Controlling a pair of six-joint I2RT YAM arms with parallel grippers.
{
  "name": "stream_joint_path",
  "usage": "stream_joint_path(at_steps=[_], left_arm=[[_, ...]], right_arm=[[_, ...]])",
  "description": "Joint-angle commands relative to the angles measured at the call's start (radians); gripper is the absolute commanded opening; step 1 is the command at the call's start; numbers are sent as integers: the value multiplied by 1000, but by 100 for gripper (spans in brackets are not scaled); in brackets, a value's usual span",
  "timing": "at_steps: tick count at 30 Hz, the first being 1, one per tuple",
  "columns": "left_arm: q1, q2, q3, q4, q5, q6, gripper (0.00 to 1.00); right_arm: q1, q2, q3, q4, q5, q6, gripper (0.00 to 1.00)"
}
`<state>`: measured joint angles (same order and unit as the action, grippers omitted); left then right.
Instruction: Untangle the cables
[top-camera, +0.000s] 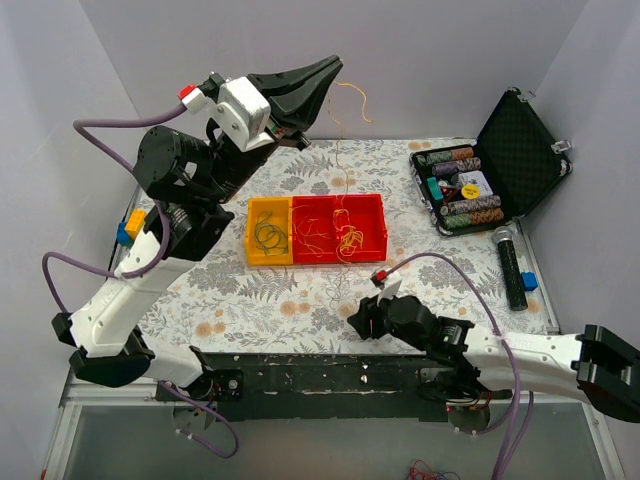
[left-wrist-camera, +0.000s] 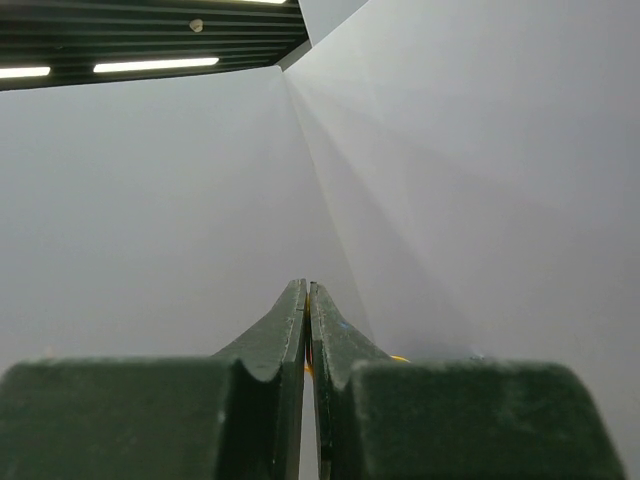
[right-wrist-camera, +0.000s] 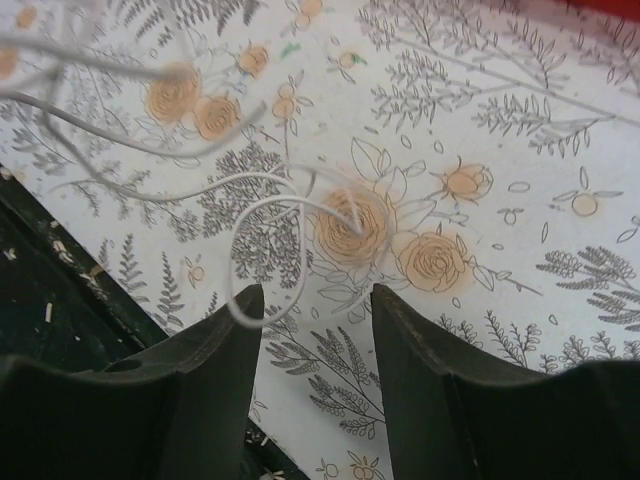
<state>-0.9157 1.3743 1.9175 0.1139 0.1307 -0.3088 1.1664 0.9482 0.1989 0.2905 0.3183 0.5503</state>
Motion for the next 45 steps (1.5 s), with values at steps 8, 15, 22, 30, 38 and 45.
stream_joint_path(at_steps=[8,15,22,30,38,45], left_arm=[[5,-67,-43,-76,73,10,2],[5,-78,-74,-106,78,-7,1],[5,-83,-74,-108,87,-16,1],[5,-90,-69,-135,95,-23,1],[5,-104,-87,-132,93,-24,1],[5,-110,-91,-131,92,-33,1]], right_arm=[[4,-305,318,-217,114,-211,72],[3,-232,503,-235,30,-282,73],[4,-140,531,-151,21,-339,74],[1,-36,525,-106,37,-357,65],[1,-37,494,-99,53,-329,34],[-1,-57,464,-116,70,-296,1]])
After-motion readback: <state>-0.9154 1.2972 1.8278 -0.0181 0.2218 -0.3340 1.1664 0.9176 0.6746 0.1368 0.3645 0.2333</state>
